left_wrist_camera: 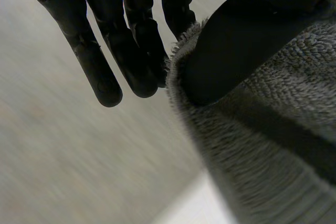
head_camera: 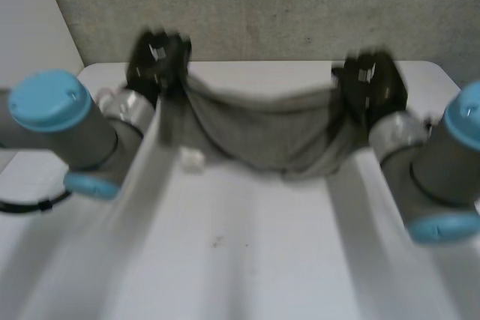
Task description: Fold the towel.
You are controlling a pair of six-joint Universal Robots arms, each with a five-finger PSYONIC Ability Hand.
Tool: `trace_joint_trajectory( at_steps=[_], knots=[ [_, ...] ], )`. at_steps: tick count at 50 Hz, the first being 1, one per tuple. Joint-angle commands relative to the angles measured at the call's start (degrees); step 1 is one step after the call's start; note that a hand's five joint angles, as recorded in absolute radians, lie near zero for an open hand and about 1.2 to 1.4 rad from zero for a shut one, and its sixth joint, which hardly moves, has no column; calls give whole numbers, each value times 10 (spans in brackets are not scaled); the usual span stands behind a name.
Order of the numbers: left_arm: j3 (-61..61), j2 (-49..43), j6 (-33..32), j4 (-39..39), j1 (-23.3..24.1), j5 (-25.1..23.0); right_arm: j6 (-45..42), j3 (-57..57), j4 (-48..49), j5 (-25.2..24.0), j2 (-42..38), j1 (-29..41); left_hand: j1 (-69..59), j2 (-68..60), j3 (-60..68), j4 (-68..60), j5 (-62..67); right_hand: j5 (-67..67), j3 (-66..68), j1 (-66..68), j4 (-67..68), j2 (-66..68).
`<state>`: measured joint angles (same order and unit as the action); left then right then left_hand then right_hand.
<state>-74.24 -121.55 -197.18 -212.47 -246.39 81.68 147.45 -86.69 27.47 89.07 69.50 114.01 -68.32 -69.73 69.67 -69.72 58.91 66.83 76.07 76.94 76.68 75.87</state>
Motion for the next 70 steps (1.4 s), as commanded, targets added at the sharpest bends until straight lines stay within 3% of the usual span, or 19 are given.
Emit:
trace_joint_trajectory(
  at_steps=[1, 3, 5, 9, 15, 22, 25, 34, 42, 43, 44, 46, 49, 54, 66, 67, 68, 69, 70],
  knots=[
    [94, 53, 4, -95, -1, 31, -11, 114, 189, -1, -2, -4, -117, -103, 103, -103, 111, 32, 39, 31, 33, 41],
    [92, 69, 4, -118, -2, 34, -9, 115, 274, -3, 12, -3, -117, -103, 103, -103, 111, 32, 39, 31, 33, 41],
    [86, 83, 4, -128, -3, 35, -5, 111, 299, -4, 18, 2, -117, -103, 103, -103, 111, 32, 39, 31, 33, 41],
    [23, 111, -1, -135, -11, 26, 5, 85, 288, -7, 22, 3, -117, -103, 103, -103, 111, 32, 39, 31, 33, 41],
    [-131, 139, -7, -137, -37, 24, 9, 5, 190, -30, 25, 2, -117, -103, 103, -103, 111, 32, 39, 31, 33, 41],
    [-311, 142, -12, -136, -80, 22, 4, -89, -26, -42, -2, -8, -117, -103, 103, -103, 111, 32, 39, 31, 33, 41],
    [-381, 135, -28, -132, -84, 10, 6, -122, -62, -46, -26, -18, -117, -103, 103, -103, 111, 32, 39, 31, 33, 41],
    [-470, 130, -94, -128, -80, -48, 15, -159, -63, -59, -30, -29, -117, -103, 103, -103, 111, 32, 39, 31, 33, 41],
    [-465, 143, -97, -129, -74, -49, 82, -160, -62, -56, -27, -57, -117, -103, 103, -103, 111, 32, 39, 31, 33, 41],
    [-465, 143, -97, -129, -74, -49, 103, -160, -63, -55, -29, -63, -117, -103, 103, -103, 111, -69, -62, -70, -68, -60],
    [-465, 145, -97, -129, -74, -49, 103, -160, -63, -55, -29, -63, -117, -103, 103, -103, 111, -70, -63, -71, -69, -61],
    [-465, 145, -96, -129, -75, -49, 139, -154, -69, -51, -34, -76, -117, -103, 103, -103, 111, -300, -292, -301, -298, -290],
    [-467, 145, -97, -129, -76, -49, 165, -154, -77, -47, -34, -91, -117, -103, 103, -103, 111, -385, -377, -386, -383, -375],
    [-470, 145, -97, -129, -79, -49, 180, -152, -110, -38, -31, -116, -117, -103, 103, -103, 111, -417, -409, -418, -415, -407],
    [-469, 146, -98, -129, -83, -49, 187, -163, -167, -37, -11, -155, -117, -103, 103, -103, 111, -407, -399, -408, -405, -397],
    [-469, 146, -98, -129, -83, -49, 187, -166, -169, -37, -7, -158, -117, -103, 103, -103, 111, -378, -371, -380, -377, -369],
    [-469, 146, -98, -129, -83, -50, 186, -171, -168, -38, -2, -162, -117, -103, 103, -103, 111, -253, -246, -254, -252, -244],
    [-469, 145, -98, -129, -82, -50, 186, -171, -168, -38, -2, -162, -117, -103, 103, -103, 111, -252, -244, -253, -251, -242],
    [-469, 145, -98, -129, -82, -50, 187, -178, -165, -48, 2, -164, -117, -103, 103, -103, 111, -59, -51, -60, -57, -49]
  ],
)
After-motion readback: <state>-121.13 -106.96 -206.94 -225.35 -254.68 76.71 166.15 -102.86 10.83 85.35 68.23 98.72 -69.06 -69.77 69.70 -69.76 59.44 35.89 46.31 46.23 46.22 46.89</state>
